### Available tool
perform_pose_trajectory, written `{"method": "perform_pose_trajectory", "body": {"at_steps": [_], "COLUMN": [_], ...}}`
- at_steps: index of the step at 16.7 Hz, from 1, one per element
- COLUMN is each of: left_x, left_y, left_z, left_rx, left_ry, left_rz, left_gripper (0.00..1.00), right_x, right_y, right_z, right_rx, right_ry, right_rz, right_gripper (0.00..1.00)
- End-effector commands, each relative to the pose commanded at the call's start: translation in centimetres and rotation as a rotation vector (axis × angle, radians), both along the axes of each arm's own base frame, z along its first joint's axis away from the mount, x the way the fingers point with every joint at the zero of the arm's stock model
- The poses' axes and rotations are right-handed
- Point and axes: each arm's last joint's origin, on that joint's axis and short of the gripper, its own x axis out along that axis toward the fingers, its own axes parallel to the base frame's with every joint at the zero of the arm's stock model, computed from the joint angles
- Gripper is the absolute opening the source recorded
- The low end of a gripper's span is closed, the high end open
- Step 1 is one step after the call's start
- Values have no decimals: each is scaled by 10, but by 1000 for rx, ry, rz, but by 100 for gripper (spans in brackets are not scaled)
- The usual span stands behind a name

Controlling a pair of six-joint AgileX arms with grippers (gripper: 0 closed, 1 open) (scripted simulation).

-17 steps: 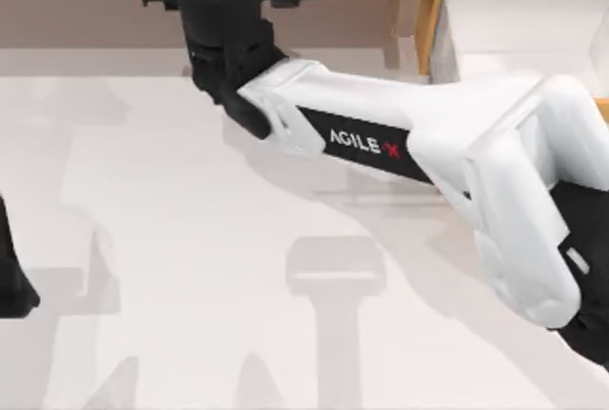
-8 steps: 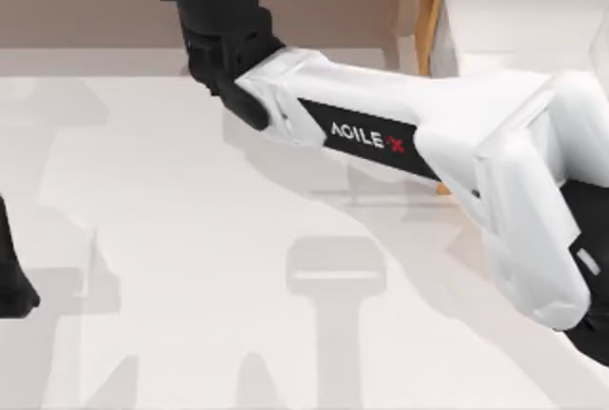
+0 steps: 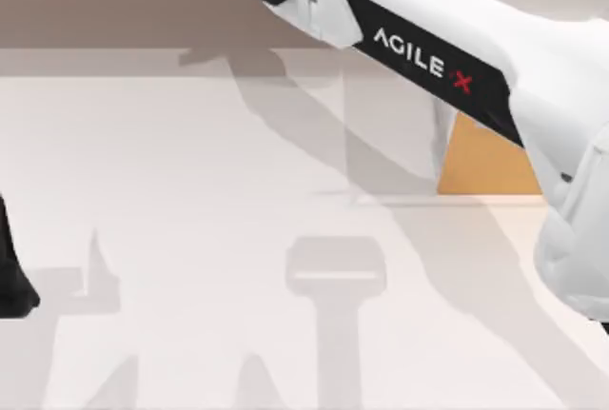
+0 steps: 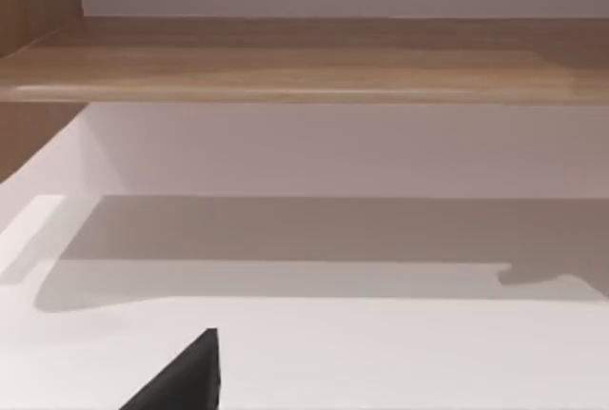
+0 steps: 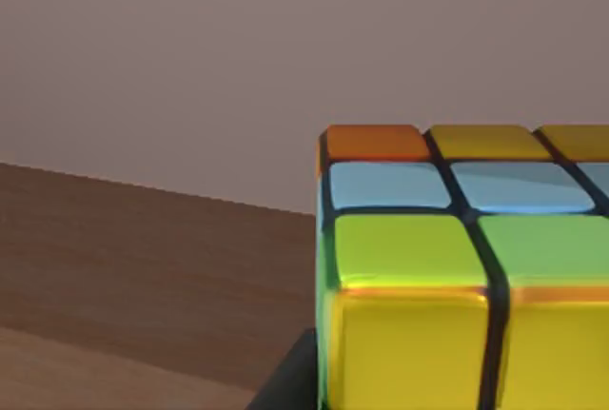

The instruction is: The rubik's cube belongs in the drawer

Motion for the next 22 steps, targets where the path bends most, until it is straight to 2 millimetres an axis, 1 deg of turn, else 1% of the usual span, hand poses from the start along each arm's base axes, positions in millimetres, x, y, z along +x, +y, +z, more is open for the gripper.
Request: {"method": "perform_pose_trajectory", "body": {"at_steps": [3, 5, 7, 9, 12, 15, 17, 18, 20, 21, 22], "left_x": [0, 0, 0, 0, 0, 0, 0, 0, 0, 0, 0], "left_y": [0, 0, 0, 0, 0, 0, 0, 0, 0, 0, 0], "left_z": [0, 0, 0, 0, 0, 0, 0, 0, 0, 0, 0], "left_rx": [0, 0, 0, 0, 0, 0, 0, 0, 0, 0, 0], "left_ry": [0, 0, 0, 0, 0, 0, 0, 0, 0, 0, 0], "left_rz": [0, 0, 0, 0, 0, 0, 0, 0, 0, 0, 0], "left_gripper": [100, 100, 100, 100, 100, 100, 100, 100, 100, 100, 100], "right_x": [-13, -18, -20, -18, -13, -3, 7, 13, 26, 32, 37], "right_y": [-18, -37, -61, -91, -141, -199, -240, -260, -292, -305, -312], "right_z": [33, 46, 53, 50, 39, 26, 12, 1, -29, -46, -63], "right_rx": [-34, -51, -69, -100, -151, -192, -208, -213, -220, -222, -225], "right_ry": [170, 301, 445, 607, 838, 1018, 1117, 1165, 1261, 1307, 1348], "right_rz": [121, 166, 172, 137, 38, -89, -173, -208, -259, -272, -273], "right_gripper": [0, 0, 0, 0, 0, 0, 0, 0, 0, 0, 0]}}
